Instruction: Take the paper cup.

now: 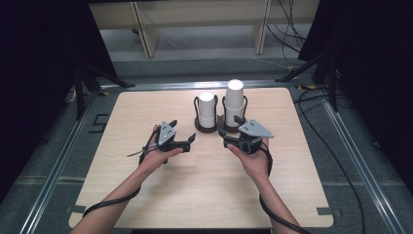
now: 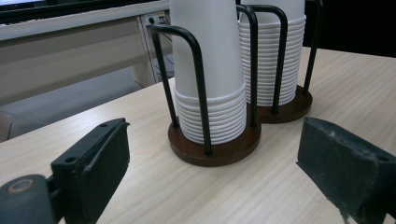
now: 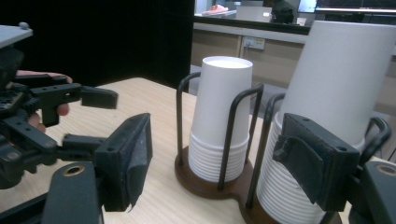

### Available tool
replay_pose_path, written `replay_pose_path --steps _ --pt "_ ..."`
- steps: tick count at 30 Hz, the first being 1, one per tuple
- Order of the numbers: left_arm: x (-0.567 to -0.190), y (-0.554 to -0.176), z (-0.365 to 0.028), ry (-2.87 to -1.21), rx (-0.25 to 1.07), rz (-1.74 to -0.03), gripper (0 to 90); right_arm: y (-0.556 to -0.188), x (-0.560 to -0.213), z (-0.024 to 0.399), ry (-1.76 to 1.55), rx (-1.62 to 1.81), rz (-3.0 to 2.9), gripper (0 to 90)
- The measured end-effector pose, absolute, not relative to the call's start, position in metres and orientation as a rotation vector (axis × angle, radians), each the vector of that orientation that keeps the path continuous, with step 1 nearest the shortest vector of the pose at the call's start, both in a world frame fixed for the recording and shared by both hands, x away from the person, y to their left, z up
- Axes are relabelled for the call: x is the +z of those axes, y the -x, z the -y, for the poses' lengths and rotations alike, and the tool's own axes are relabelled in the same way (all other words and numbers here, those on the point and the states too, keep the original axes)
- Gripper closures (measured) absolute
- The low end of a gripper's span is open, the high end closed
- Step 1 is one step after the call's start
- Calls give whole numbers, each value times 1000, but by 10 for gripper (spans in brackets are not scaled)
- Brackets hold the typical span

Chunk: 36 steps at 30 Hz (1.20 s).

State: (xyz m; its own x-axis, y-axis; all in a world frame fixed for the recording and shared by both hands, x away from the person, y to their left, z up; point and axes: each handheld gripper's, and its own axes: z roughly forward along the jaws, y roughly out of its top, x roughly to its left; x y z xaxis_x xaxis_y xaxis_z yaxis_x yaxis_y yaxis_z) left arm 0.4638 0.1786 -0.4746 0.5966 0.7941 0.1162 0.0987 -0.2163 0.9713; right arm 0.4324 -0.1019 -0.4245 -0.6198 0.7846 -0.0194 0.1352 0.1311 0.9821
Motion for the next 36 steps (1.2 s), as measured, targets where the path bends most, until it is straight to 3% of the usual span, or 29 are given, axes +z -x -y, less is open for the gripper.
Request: replay_pose_path --steps 19,36 --pt "-485 -519 -150 -1777 719 -753 134 -474 -411 67 -867 1524 -1884 281" --pt "-490 -539 -133 -1783 660 -785 210 -515 -400 43 -867 1442 -1890 286"
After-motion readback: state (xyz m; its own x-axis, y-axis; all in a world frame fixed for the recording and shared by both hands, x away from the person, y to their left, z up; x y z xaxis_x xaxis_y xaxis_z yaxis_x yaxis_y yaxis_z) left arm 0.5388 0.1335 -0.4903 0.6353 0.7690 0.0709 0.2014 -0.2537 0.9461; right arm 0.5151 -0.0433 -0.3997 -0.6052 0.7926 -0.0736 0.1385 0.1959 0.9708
